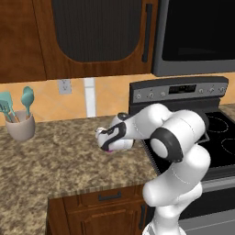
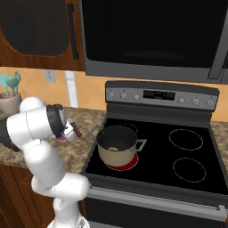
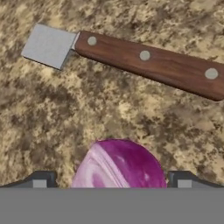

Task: Put the onion and onion in the pot. Retrieve the spatula and lightly stir the vegetables in the pot.

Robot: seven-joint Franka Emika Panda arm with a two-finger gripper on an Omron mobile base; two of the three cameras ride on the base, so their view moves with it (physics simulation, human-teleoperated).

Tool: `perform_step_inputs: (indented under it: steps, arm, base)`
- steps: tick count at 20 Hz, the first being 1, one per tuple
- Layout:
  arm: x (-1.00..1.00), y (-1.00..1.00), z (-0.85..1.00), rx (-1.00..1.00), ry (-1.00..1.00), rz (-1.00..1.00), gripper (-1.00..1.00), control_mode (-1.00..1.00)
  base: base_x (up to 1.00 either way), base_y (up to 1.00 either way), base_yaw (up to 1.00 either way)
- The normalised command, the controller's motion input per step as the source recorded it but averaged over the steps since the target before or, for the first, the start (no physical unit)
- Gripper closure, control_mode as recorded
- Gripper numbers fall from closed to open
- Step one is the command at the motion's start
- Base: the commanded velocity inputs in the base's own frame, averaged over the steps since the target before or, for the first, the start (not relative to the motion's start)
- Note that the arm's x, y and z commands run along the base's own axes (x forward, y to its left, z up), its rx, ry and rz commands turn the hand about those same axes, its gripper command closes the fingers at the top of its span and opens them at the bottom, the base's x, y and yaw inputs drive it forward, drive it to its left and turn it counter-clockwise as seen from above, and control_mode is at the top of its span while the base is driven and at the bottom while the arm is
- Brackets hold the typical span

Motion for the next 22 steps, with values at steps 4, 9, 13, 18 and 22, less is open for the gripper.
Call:
perform_step_inputs:
  steps: [4,9,13,18,22]
  arm:
    - [0.02,0.12,-0.19,0.00,0.00,0.00,1.00,-1.00]
    - [-0.18,-0.01,0.02,0.00,-0.04,0.00,1.00,-1.00]
    - [-0.65,-0.18,0.54,0.00,-0.17,0.00,1.00,-1.00]
    - [-0.95,-0.33,0.96,0.04,-0.20,0.00,1.00,-1.00]
    - [-0.78,-0.13,1.00,0.07,-0.09,-0.06,1.00,-1.00]
  base:
    - [0.00,0.00,0.00]
    - [0.00,0.00,0.00]
    - [0.00,0.00,0.00]
    - [0.00,0.00,0.00]
    - [0.00,0.00,0.00]
